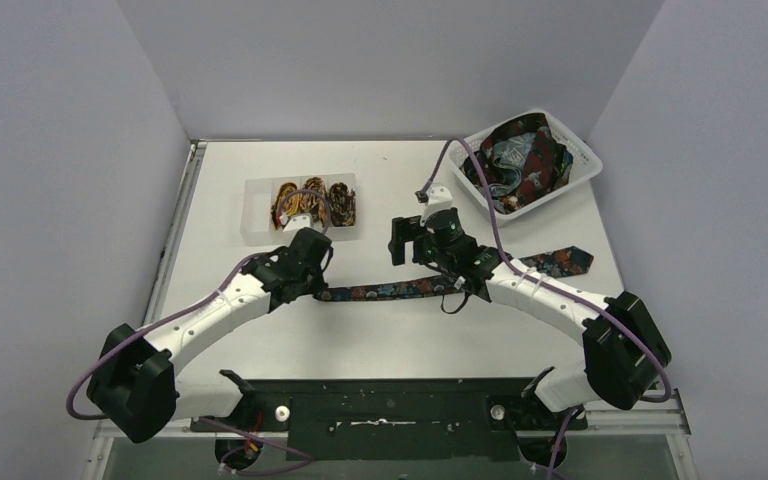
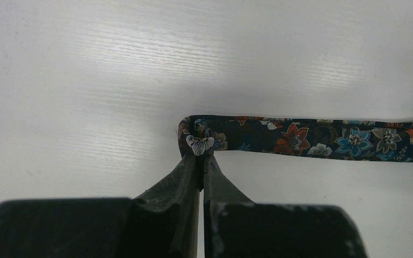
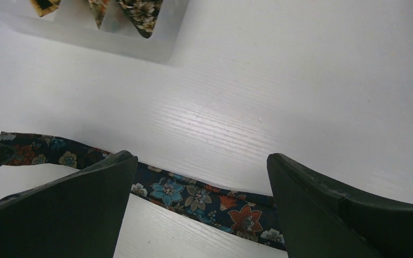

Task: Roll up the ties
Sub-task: Roll the tie at the center of the board.

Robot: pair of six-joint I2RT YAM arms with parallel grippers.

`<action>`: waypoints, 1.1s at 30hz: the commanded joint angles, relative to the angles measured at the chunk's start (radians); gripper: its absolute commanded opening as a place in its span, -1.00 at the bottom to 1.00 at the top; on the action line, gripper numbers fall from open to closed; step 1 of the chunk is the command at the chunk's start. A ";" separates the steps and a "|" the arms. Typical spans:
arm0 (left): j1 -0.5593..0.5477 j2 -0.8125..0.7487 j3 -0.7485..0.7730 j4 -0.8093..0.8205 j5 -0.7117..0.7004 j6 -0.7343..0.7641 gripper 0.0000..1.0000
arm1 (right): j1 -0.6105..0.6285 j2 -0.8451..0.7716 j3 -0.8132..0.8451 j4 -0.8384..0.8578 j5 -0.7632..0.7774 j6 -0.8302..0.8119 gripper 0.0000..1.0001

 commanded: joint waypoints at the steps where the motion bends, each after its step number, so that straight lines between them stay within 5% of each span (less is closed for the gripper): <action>1: -0.061 0.072 0.075 0.048 -0.017 -0.002 -1.00 | -0.019 -0.059 -0.056 0.010 -0.012 0.145 0.96; 16: -0.146 0.226 0.067 0.203 0.089 0.037 -1.00 | -0.067 -0.063 -0.070 -0.020 -0.059 0.170 0.99; 33: -0.159 0.331 0.041 0.339 0.133 -0.085 -0.95 | -0.078 -0.026 -0.064 -0.020 -0.182 0.157 1.00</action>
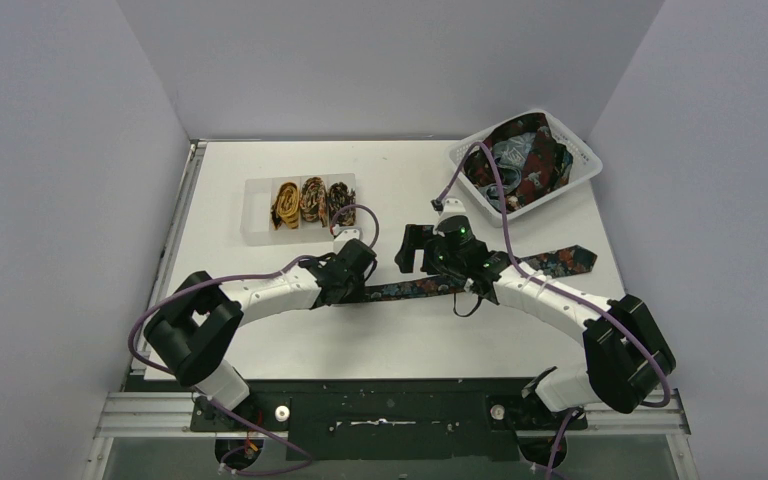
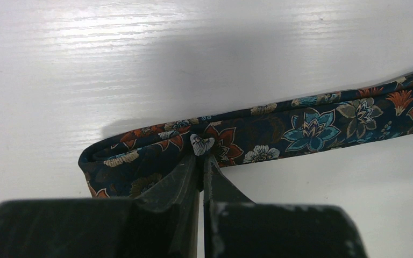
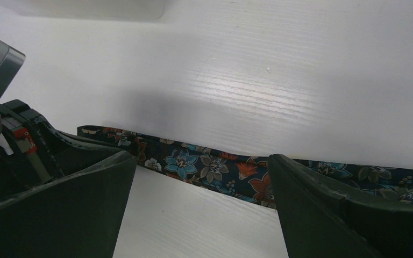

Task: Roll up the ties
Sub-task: Roll the tie at the center of the board.

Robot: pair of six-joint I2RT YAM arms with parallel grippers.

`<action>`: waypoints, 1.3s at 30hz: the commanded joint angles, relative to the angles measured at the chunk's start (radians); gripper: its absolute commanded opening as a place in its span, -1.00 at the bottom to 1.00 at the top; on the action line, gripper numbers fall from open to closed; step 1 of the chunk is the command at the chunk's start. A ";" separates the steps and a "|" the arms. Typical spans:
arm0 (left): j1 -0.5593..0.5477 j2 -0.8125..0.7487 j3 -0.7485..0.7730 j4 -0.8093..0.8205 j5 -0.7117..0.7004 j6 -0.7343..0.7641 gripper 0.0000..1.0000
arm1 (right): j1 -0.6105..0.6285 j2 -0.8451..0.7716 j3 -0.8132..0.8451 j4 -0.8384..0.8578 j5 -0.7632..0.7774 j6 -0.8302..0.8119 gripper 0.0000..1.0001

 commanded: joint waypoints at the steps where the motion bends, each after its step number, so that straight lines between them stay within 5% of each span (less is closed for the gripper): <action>1: -0.009 -0.003 0.003 0.097 0.028 -0.055 -0.92 | -0.009 -0.001 0.007 0.031 -0.062 0.012 1.00; 12: -0.007 -0.167 0.050 0.041 0.022 -0.058 -0.04 | -0.065 0.047 -0.010 0.122 -0.270 0.080 0.92; 18: 0.014 -0.340 -0.040 0.031 -0.014 -0.077 0.05 | -0.075 0.121 0.016 0.164 -0.403 0.047 0.59; 23: 0.143 -0.418 -0.171 0.031 0.061 -0.123 0.06 | -0.048 0.200 0.027 0.248 -0.517 0.130 0.39; 29: 0.202 -0.435 -0.271 0.132 0.152 -0.121 0.00 | 0.023 0.270 0.067 0.272 -0.523 0.170 0.18; 33: 0.207 -0.403 -0.286 0.126 0.146 -0.122 -0.23 | 0.069 0.308 0.100 0.280 -0.510 0.186 0.05; 39: 0.210 -0.440 -0.333 0.172 0.133 -0.136 -0.22 | 0.083 0.361 0.157 0.168 -0.435 0.166 -0.25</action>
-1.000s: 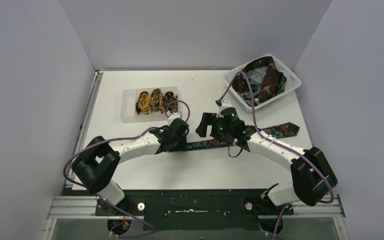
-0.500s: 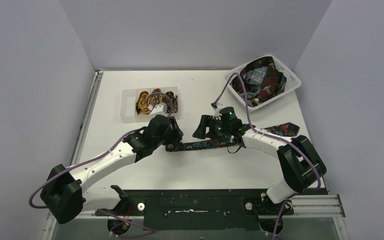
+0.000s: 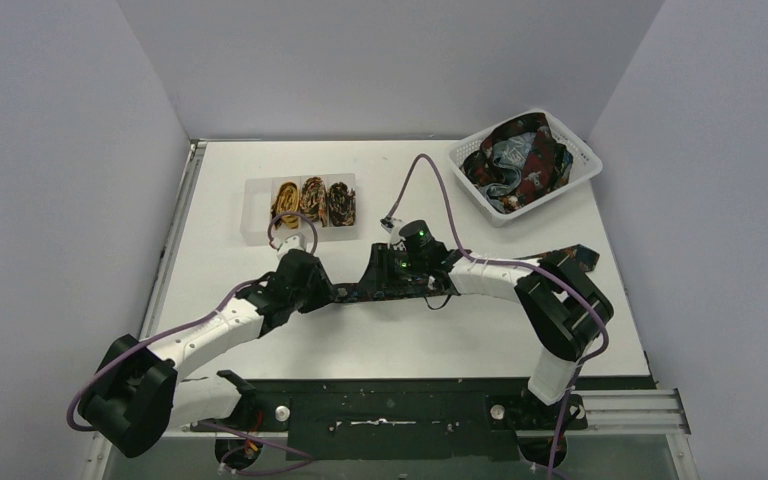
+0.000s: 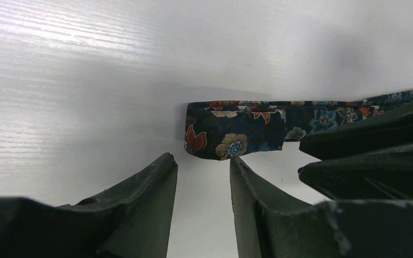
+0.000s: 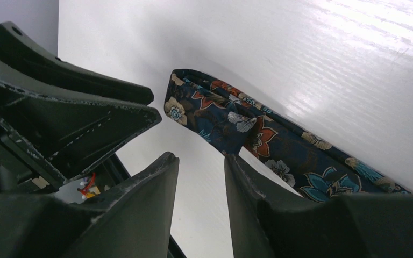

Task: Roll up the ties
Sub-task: Roll the tie at the center of the board.

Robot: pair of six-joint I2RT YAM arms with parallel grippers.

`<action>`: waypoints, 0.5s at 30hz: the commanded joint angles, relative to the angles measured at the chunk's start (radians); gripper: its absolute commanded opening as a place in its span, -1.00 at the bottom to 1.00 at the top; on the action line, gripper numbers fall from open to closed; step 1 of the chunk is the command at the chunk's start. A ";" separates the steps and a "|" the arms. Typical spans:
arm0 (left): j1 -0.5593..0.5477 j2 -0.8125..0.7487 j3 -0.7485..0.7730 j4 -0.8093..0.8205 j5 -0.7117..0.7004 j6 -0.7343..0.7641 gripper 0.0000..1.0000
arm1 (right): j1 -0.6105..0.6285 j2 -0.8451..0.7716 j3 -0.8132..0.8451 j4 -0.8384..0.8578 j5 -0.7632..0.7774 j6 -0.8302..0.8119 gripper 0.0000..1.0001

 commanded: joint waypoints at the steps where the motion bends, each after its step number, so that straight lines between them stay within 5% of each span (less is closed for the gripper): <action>1: 0.010 -0.026 -0.016 0.065 -0.001 -0.005 -0.22 | -0.001 0.029 0.069 -0.044 0.058 -0.005 -0.26; 15: 0.009 0.100 -0.049 0.157 -0.019 0.031 -0.34 | 0.024 0.107 0.163 -0.227 0.181 -0.118 -0.26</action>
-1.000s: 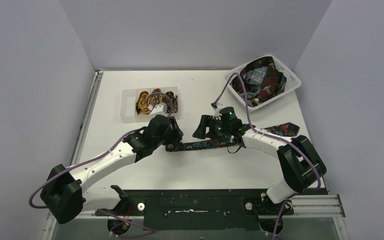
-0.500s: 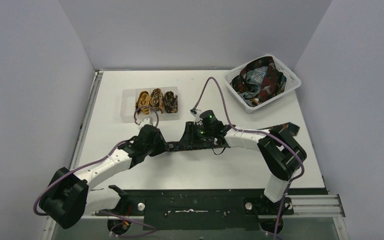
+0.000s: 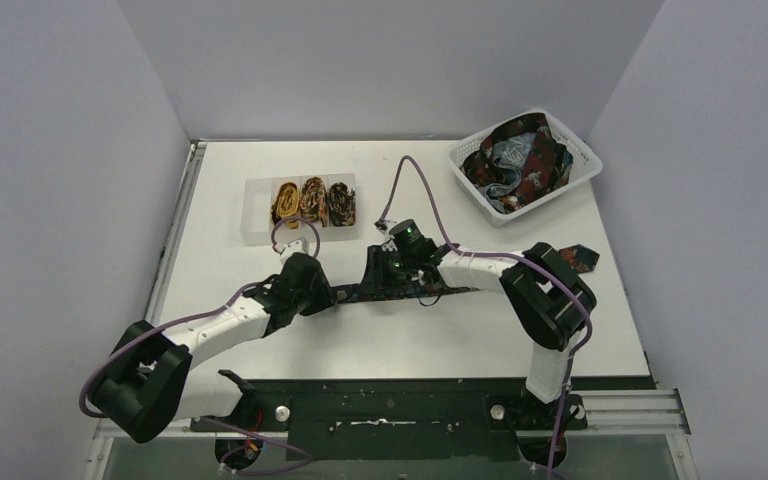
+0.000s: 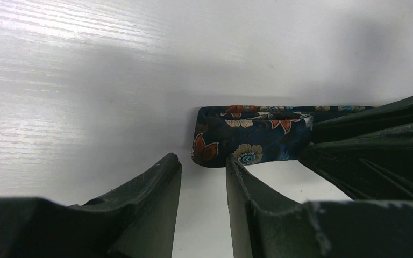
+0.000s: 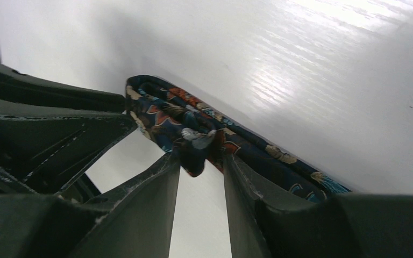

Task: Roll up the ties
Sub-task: Roll the tie at the center of the board.

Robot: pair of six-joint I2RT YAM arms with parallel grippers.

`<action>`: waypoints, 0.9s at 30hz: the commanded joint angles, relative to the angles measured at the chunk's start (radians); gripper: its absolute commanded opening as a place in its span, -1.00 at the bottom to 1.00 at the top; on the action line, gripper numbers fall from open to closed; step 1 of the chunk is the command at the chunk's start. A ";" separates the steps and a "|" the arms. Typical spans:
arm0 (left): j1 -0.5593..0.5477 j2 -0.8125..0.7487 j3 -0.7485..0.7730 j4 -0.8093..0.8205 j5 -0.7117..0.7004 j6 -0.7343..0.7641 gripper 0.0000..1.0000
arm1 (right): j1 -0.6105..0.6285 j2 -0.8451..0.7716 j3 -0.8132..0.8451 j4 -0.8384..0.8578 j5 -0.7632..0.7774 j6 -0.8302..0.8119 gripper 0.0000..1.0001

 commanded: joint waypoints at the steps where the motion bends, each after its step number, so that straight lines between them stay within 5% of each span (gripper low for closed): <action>1: 0.003 0.023 -0.005 0.063 -0.016 0.025 -0.34 | 0.009 0.000 0.055 -0.091 0.105 -0.052 -0.26; 14: -0.015 0.108 0.027 0.072 0.002 0.043 -0.34 | 0.031 0.018 0.105 -0.183 0.165 -0.112 -0.27; 19: -0.020 0.060 0.058 0.007 -0.017 0.044 -0.32 | 0.032 -0.051 0.127 -0.177 0.147 -0.192 -0.12; 24: -0.016 -0.044 0.081 -0.069 -0.041 0.039 -0.06 | 0.028 -0.114 0.155 -0.173 0.182 -0.326 0.27; 27: -0.005 -0.121 0.070 -0.084 -0.045 0.028 0.02 | 0.009 -0.104 0.179 -0.191 0.184 -0.313 0.29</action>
